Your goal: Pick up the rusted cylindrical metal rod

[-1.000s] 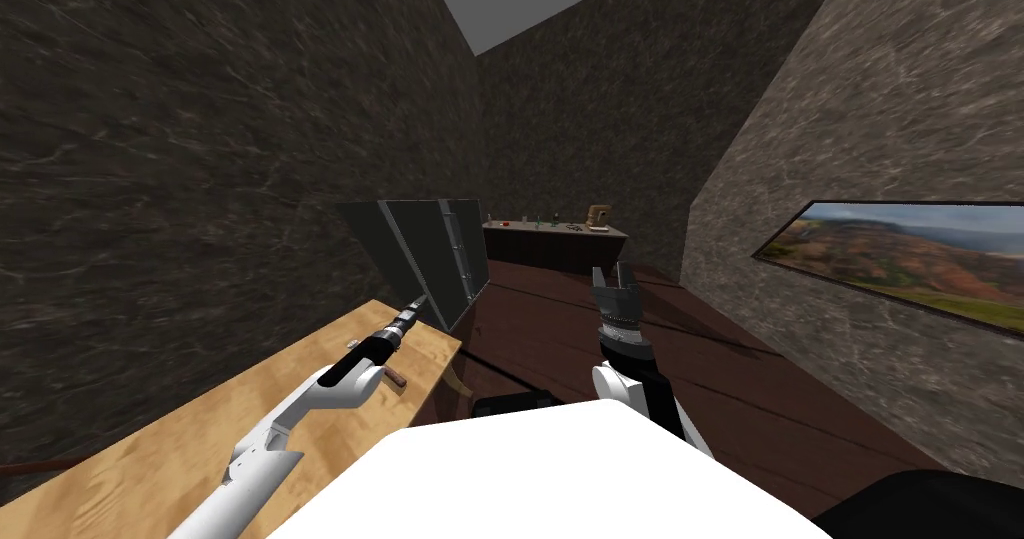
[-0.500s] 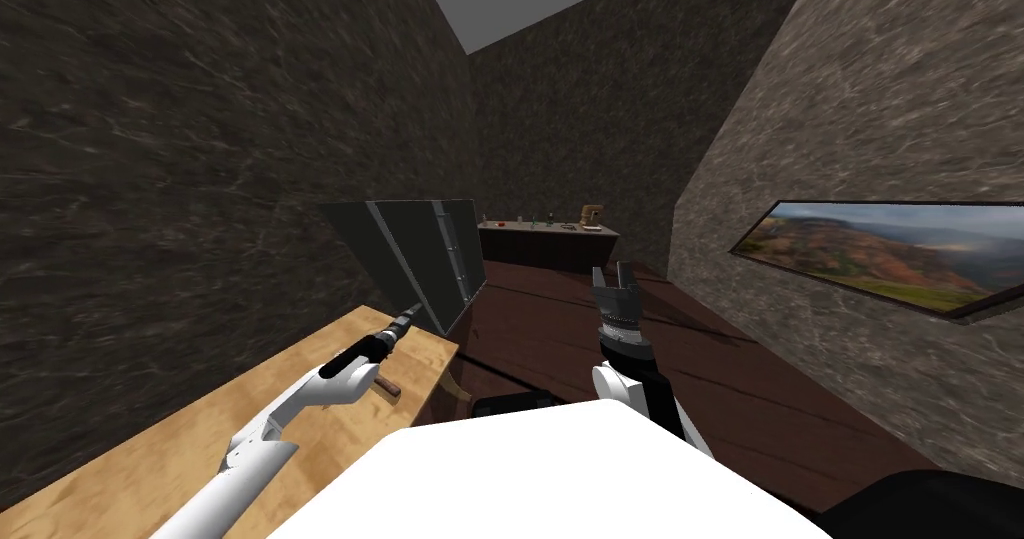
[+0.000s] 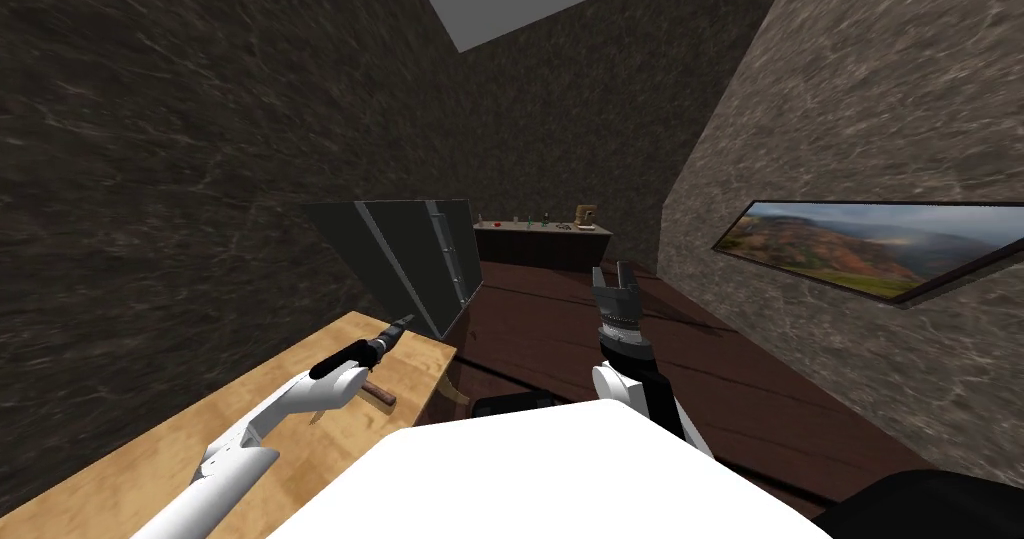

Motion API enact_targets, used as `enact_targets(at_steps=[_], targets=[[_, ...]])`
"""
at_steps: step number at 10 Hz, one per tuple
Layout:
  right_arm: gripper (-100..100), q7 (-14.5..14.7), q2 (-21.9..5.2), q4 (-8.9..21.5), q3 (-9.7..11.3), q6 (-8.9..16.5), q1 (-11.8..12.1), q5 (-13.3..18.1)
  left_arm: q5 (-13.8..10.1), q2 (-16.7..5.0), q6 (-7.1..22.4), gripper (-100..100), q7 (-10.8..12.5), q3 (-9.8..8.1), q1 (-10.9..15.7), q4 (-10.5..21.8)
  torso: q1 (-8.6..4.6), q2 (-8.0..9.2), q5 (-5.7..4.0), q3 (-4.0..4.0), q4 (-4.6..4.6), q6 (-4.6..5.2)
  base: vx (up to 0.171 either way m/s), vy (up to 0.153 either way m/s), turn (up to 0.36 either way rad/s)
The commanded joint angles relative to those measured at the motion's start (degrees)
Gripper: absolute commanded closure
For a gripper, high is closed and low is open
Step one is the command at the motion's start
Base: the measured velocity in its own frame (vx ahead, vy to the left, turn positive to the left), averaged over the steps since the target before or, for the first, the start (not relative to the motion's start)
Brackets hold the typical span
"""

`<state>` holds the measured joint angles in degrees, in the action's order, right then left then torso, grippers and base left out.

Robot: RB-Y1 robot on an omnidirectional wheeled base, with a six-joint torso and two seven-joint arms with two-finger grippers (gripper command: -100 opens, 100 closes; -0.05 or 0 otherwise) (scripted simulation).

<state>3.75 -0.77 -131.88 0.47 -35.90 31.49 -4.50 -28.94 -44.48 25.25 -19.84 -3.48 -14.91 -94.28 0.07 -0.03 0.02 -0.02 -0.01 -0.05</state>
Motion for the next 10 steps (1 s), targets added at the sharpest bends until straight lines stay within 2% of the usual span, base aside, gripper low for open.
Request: enact_targets(at_steps=[1, 2, 3, 4, 5, 6, 7, 8, 9, 10], targets=[[0, 0.0, 0.0, 0.0, 0.0, 0.0, 0.0, 0.0, -2.1, -1.19, 2.86, -100, -1.29, 0.47, 0.9, 2.86, 0.0, 0.0, 0.0, 0.0, 0.0, 0.0, 0.013, 0.019, -0.093], [0, 0.0, 0.0, 0.0, 0.0, 0.0, 0.0, 0.0, -2.1, -1.19, 3.4, -100, -1.29, 0.47, 0.9, 3.4, 0.0, -0.02, 0.0, -0.01, -0.01, 0.02, 0.009, 0.017, -0.07], [0, 0.0, 0.0, 0.0, 0.0, 0.0, 0.0, 0.0, -3.78, -2.04, 5.94, -100, -2.27, 0.6, 1.07, 4.96, -0.01, -0.01, 0.0, -0.01, -0.01, 0.0, 0.01, 0.02, -0.108], [0, 0.0, 0.0, 0.0, 0.0, 0.0, 0.0, 0.0, -3.78, -2.04, 6.19, -100, -2.27, 0.6, 1.07, 5.62, 0.02, -0.03, 0.0, -0.02, -0.01, 0.02, 0.007, 0.021, -0.046], [0, 0.0, 0.0, 0.0, 0.0, 0.0, 0.0, 0.0, -5.42, -2.78, 7.85, -100, -3.22, 0.76, 1.21, 7.83, 0.0, -0.01, 0.0, -0.01, 0.0, -0.01, 0.006, 0.022, -0.084], [0, 0.0, 0.0, 0.0, 0.0, 0.0, 0.0, 0.0, -5.42, -2.78, 8.91, -100, -3.22, 0.76, 1.21, 7.83, 0.01, 0.0, 0.0, 0.0, 0.0, 0.0, 0.006, 0.022, -0.052], [0, 0.0, 0.0, 0.0, 0.0, 0.0, 0.0, 0.0, -7.02, -3.41, 10.87, -100, -4.14, 0.95, 1.32, 10.0, 0.01, 0.0, 0.0, 0.0, 0.0, -0.01, 0.008, 0.025, -0.101], [0, 0.0, 0.0, 0.0, 0.0, 0.0, 0.0, 0.0, -7.02, -3.41, 11.56, -100, -4.14, 0.95, 1.32, 10.0, 0.02, 0.0, 0.01, 0.0, 0.0, 0.0, 0.008, 0.021, -0.039], [0, 0.0, 0.0, 0.0, 0.0, 0.0, 0.0, 0.0, -8.57, -3.94, 13.45, -100, -5.03, 1.15, 1.4, 12.14, 0.0, -0.02, 0.0, -0.01, 0.0, 0.0, 0.012, 0.024, -0.094], [0, 0.0, 0.0, 0.0, 0.0, 0.0, 0.0, 0.0, -8.57, -3.94, 14.13, -100, -5.03, 1.15, 1.4, 12.14, 0.02, -0.02, 0.0, -0.02, -0.01, 0.01, 0.011, 0.023, -0.041]])
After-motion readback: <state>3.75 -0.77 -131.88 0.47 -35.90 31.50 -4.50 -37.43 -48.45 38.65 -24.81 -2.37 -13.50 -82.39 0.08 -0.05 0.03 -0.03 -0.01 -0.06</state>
